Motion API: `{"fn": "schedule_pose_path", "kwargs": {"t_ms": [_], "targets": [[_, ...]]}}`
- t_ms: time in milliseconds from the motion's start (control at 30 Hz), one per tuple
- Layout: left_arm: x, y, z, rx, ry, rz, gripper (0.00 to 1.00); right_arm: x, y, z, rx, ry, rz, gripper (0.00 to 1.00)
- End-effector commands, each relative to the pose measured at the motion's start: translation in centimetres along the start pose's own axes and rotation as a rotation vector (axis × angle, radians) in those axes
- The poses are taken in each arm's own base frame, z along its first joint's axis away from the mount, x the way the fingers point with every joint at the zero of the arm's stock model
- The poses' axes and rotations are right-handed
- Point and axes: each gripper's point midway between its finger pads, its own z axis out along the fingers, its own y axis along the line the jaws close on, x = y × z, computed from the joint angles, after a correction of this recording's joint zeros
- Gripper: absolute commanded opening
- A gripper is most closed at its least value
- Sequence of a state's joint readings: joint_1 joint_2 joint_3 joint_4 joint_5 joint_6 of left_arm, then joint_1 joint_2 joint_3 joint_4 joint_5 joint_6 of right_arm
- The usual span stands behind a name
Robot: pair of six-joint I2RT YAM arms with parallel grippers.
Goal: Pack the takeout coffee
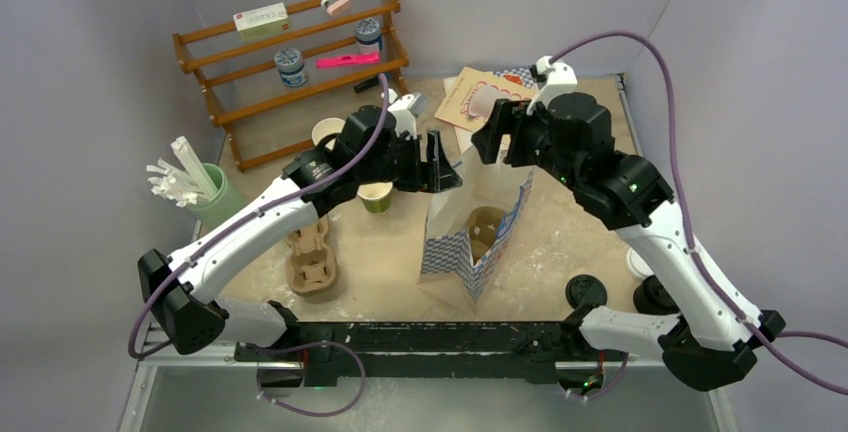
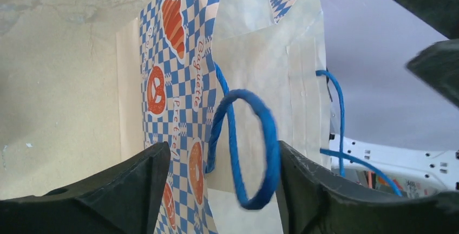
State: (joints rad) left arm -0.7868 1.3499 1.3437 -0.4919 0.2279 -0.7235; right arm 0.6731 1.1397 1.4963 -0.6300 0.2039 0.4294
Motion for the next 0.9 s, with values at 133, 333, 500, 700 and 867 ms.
{"fn": "schedule_pose_path", "kwargs": {"t_ms": [133, 333, 500, 700, 867], "targets": [[-2.1, -2.0, -5.8, -0.026, -0.085, -0.029, 0.80, -1.6, -4.1, -2.6, 0.257, 0.019, -0.033, 0.86], [-3.1, -3.0, -10.5, -0.028, -0.163, -0.004, 0.80, 1.3, -6.8, -3.4, 0.427, 0.130, 0.027, 0.87], [-7.1, -7.2, -12.0, 0.106, -0.282, 0.117, 0.41, 3.5, -6.6, -3.7, 0.422, 0.170, 0.139, 0.79], [-9.1, -8.1, -6.4, 0.084, -0.155, 0.262, 0.42, 5.7, -6.8, -3.7, 0.426, 0.196, 0.219, 0.67], [-11.1, -6.2, -1.7, -0.017, -0.108, 0.427, 0.59, 6.4, -7.1, -3.8, 0.421, 0.182, 0.245, 0.62]]}}
